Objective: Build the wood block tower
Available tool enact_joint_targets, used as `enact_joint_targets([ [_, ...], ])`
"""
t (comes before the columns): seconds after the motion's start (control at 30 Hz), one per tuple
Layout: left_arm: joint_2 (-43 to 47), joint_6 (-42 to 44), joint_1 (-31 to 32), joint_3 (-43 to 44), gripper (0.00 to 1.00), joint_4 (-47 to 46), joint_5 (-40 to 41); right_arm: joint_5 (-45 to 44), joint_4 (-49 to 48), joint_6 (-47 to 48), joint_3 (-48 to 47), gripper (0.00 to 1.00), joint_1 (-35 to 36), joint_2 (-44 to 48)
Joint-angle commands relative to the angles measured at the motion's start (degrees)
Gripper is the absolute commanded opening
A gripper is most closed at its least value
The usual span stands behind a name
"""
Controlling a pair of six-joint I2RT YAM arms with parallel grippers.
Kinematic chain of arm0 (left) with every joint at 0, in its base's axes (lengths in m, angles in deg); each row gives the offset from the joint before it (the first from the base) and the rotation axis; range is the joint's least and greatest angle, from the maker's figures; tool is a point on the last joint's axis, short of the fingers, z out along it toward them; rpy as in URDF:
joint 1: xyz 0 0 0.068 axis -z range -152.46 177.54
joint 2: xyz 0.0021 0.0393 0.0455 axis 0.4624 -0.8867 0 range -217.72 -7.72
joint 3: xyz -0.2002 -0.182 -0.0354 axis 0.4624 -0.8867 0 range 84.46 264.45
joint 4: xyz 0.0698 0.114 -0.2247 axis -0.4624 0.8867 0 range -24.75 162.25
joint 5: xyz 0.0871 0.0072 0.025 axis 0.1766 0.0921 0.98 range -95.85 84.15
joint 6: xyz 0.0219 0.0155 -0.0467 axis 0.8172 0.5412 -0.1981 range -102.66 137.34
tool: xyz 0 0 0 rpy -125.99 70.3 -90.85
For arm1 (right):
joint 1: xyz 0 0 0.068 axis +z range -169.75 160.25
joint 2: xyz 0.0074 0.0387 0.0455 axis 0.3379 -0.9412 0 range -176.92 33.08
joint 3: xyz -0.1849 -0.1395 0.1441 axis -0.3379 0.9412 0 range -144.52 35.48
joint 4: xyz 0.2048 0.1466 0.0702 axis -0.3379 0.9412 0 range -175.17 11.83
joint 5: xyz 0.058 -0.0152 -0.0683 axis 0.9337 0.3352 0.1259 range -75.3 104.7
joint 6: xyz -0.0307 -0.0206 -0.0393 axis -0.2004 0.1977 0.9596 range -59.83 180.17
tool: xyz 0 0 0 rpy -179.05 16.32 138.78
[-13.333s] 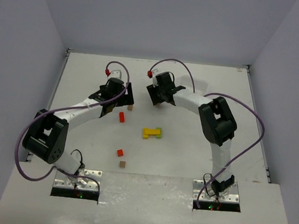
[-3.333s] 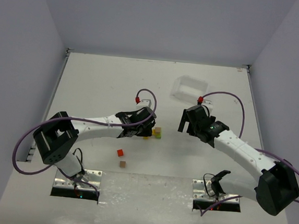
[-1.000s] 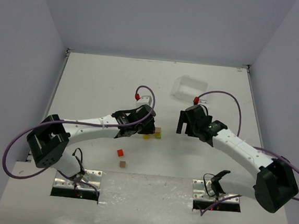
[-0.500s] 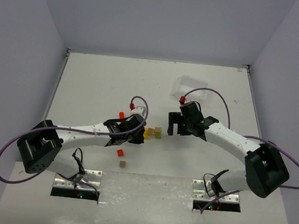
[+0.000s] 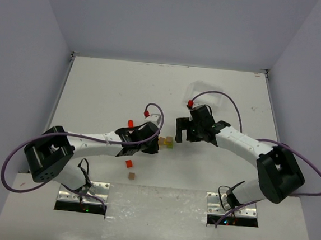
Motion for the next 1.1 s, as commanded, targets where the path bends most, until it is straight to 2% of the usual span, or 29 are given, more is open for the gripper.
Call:
enact_joint_targets([
  [0.0, -1.2, -0.2, 0.6, 2.9, 0.00, -3.4, 1.2, 1.1, -2.9, 1.3, -1.5, 0.99, 0.3, 0.7],
  [1.07, -6.2, -1.6, 0.6, 5.6, 0.00, -4.6, 2.8, 3.3, -3.5, 2.0, -3.6, 0.99, 0.5, -3.9],
])
